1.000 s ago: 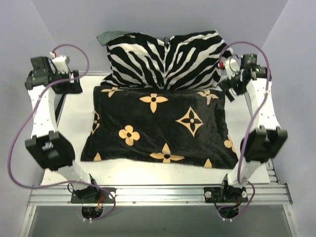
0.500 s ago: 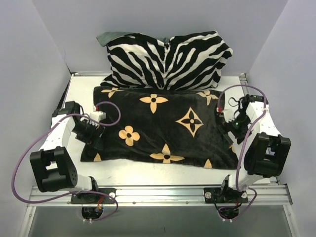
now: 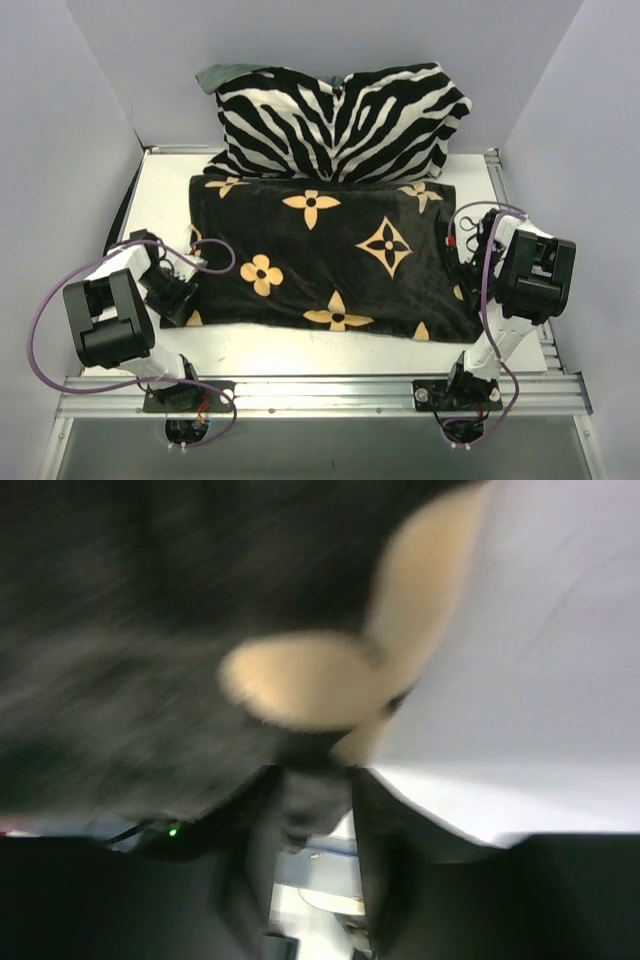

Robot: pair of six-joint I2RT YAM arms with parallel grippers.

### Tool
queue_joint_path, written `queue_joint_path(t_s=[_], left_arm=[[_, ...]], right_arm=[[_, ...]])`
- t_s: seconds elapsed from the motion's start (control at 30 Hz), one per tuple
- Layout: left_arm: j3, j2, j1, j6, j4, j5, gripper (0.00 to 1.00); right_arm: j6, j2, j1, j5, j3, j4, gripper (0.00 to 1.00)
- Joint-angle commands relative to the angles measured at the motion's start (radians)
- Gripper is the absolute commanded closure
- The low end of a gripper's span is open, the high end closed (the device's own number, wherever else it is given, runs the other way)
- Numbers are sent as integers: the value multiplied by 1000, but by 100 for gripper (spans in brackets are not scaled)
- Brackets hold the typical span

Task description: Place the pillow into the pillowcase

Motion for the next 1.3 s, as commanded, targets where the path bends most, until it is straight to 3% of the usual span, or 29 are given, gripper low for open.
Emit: queue_joint_path(t_s=[0.0, 0.03, 0.07, 0.17, 0.23, 0.27, 0.3, 0.33, 0.4, 0.53, 0.7, 0.87, 1.07, 1.27], left_arm=[[12, 40, 88, 45, 85, -72, 38], [18, 46, 114, 59, 85, -84, 41], [26, 49, 137, 68, 85, -87, 44], [59, 22, 202, 108, 50, -55, 47], [92, -12, 210, 131, -16, -2, 32], [107, -58, 208, 131, -36, 53, 26], [124, -80, 206, 107, -56, 87, 19], [179, -98, 194, 84, -91, 112, 3], [260, -129, 171, 14, -145, 199, 3], [466, -126, 66, -206, -190, 247, 3], [647, -109, -167, -392, -155, 260, 3], [629, -95, -408, -556, -29, 161, 3], [509, -60, -479, -637, 71, 39, 3], [457, -69, -484, -643, 79, 55, 3]], right_arm=[[32, 50, -25, 172, -25, 69, 75], [27, 58, -39, 205, -22, 85, 91], [21, 64, -74, 211, -17, 86, 98], [-2, 50, -128, 181, 11, 71, 100], [-16, 9, -132, 144, 50, 6, 96], [-19, -11, -132, 36, 72, -28, 87], [-14, -60, -134, -8, 93, -61, 59], [9, -88, -132, -37, 142, -100, 46], [26, -163, -134, -155, 208, -147, 26], [105, -234, -131, -315, 378, -214, 5], [252, -234, -97, -483, 576, -236, 0], [280, -281, 81, -459, 496, -170, 0], [300, -352, 284, -421, 238, -49, 0], [297, -387, 312, -407, 193, -41, 0]])
